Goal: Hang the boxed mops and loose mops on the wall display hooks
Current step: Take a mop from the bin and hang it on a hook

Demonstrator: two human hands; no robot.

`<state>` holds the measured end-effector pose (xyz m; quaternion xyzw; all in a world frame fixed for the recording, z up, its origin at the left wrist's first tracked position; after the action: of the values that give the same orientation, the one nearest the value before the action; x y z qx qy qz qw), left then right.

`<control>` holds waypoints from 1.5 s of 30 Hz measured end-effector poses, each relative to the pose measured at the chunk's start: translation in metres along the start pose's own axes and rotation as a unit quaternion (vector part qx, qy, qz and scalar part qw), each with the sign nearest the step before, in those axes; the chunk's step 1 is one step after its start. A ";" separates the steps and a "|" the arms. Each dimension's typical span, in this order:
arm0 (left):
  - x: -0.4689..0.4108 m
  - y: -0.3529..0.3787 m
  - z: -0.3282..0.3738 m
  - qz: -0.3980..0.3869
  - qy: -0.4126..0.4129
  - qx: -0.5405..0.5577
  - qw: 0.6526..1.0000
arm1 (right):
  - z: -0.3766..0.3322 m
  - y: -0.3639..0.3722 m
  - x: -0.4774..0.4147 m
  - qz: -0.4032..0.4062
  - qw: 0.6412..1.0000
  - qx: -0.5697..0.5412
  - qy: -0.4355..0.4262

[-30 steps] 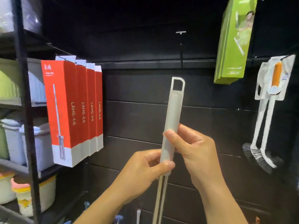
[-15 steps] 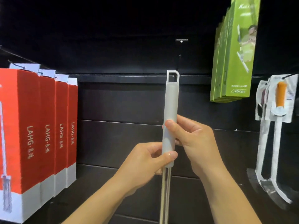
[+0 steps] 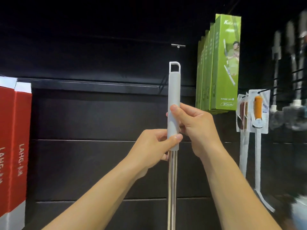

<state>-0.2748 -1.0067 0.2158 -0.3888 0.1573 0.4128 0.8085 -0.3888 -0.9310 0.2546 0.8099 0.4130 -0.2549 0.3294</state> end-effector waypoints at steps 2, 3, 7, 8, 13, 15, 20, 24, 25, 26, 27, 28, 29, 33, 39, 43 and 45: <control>-0.012 0.002 -0.002 0.002 0.006 0.012 1.000 | 0.002 -0.001 -0.012 0.002 1.000 0.001 -0.008; -0.017 0.002 -0.003 0.003 0.011 0.015 1.000 | 0.003 -0.001 -0.017 0.003 1.000 0.006 -0.013; -0.035 0.002 -0.006 0.013 0.029 0.019 0.999 | 0.006 -0.004 -0.036 -0.003 1.000 0.012 -0.028; -0.039 0.002 -0.007 0.014 0.031 0.023 0.999 | 0.008 -0.004 -0.040 -0.007 0.999 0.011 -0.029; -0.054 0.006 -0.018 0.021 0.028 0.022 0.999 | 0.020 -0.007 -0.054 -0.024 0.999 0.016 -0.031; -0.058 0.008 -0.024 0.019 0.023 0.021 0.999 | 0.028 -0.008 -0.058 -0.028 0.999 0.015 -0.028; -0.073 0.015 -0.039 0.014 0.013 0.015 1.000 | 0.048 -0.013 -0.072 -0.026 1.000 0.001 -0.016; -0.086 0.018 -0.051 0.014 0.002 0.014 1.000 | 0.065 -0.016 -0.086 -0.029 1.000 -0.001 -0.007; -0.091 0.019 -0.055 0.014 0.001 0.011 1.000 | 0.069 -0.016 -0.090 -0.029 1.000 0.002 -0.006; -0.095 0.019 -0.059 0.013 -0.001 0.009 1.000 | 0.073 -0.017 -0.094 -0.028 1.000 0.008 -0.006; -0.099 0.020 -0.062 0.012 -0.003 0.010 1.000 | 0.078 -0.017 -0.098 -0.027 0.999 0.015 -0.005; -0.104 0.021 -0.067 0.010 -0.006 0.013 1.000 | 0.083 -0.017 -0.102 -0.027 0.999 0.023 -0.004; -0.108 0.022 -0.071 0.009 -0.012 0.017 1.000 | 0.088 -0.017 -0.105 -0.027 0.999 0.029 -0.002; -0.126 0.026 -0.091 0.004 -0.032 0.016 0.999 | 0.109 -0.019 -0.122 -0.030 0.998 0.047 0.004; -0.153 0.032 -0.113 0.000 -0.047 -0.003 0.999 | 0.136 -0.023 -0.145 -0.032 0.998 0.060 0.006; -0.167 0.033 -0.128 -0.003 -0.053 -0.004 0.999 | 0.153 -0.024 -0.158 -0.029 0.997 0.065 0.009; -0.173 0.033 -0.134 -0.003 -0.058 -0.003 0.998 | 0.161 -0.023 -0.164 -0.029 0.997 0.065 0.009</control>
<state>-0.3976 -1.1910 0.2116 -0.3673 0.1082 0.4328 0.8161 -0.5176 -1.1225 0.2548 0.8198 0.4216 -0.2832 0.2645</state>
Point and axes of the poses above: each hand's wrist, its own x-axis away from the middle knuckle, its own y-axis out of the palm, z = x × y, the point moved 3 cm from there along -x, towards the middle knuckle, and after that the axes turned 15 degrees about -x, right-handed, at the moved point
